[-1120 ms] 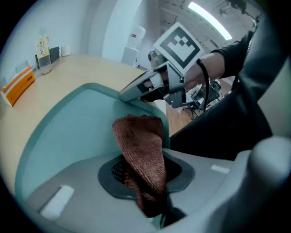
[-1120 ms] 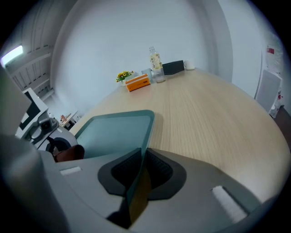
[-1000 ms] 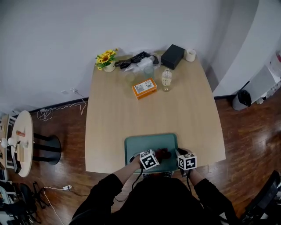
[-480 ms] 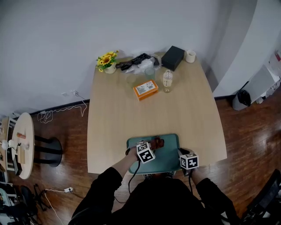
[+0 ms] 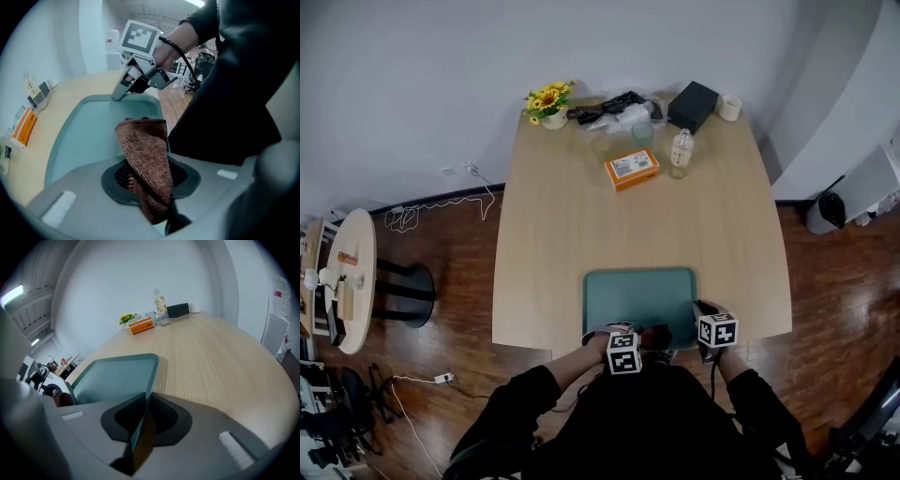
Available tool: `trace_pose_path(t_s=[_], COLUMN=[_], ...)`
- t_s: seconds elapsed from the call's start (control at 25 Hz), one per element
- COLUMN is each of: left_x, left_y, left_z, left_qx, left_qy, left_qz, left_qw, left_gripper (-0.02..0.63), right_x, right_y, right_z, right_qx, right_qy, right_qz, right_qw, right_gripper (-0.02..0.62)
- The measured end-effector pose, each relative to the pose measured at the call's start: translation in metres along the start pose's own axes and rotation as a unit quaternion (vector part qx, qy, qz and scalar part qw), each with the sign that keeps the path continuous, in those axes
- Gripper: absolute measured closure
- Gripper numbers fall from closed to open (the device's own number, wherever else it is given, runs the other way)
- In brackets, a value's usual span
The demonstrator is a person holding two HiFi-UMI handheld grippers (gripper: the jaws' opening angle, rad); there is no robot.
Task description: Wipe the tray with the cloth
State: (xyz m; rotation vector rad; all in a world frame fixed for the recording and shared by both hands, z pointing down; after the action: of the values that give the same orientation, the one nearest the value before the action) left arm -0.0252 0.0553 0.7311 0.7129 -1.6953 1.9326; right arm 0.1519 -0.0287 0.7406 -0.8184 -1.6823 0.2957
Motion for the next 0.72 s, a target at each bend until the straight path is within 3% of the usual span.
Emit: trace_pose_path(t_s=[0.2,0.52,0.72], left_x=[0.007,0.045,0.052], left_y=[0.008,0.058,0.067], left_z=[0.029,0.156,0.163], left_qx=[-0.025,-0.138,-0.146], left_qy=[-0.012,0.017,0.028], left_qz=[0.008,0.059,0.055], left_qw=[0.9996,0.9886,0.9873], left_gripper=[0.526,0.525,0.526], right_x=[0.002,0.001,0.002], right_y=[0.0,0.0,0.001], right_z=[0.003,0.003,0.004], right_qx=[0.002,0.005,0.006], right_qy=[0.002,0.003,0.004], right_qz=[0.0,0.001,-0.001], right_qw=[1.0,1.0,1.0], right_gripper=[0.557,0.557,0.557])
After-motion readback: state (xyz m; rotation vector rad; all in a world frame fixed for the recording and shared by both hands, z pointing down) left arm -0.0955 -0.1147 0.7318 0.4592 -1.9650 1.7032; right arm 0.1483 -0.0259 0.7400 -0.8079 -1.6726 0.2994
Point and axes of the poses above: the fingertips, and each gripper's own axes: y backward along the fingers, z to its left, x out of its underside, the point moved 5 cm from there along y, backward along the fingers, and after that the axes turned 15 degrees about -z, right-handed, at the moved point
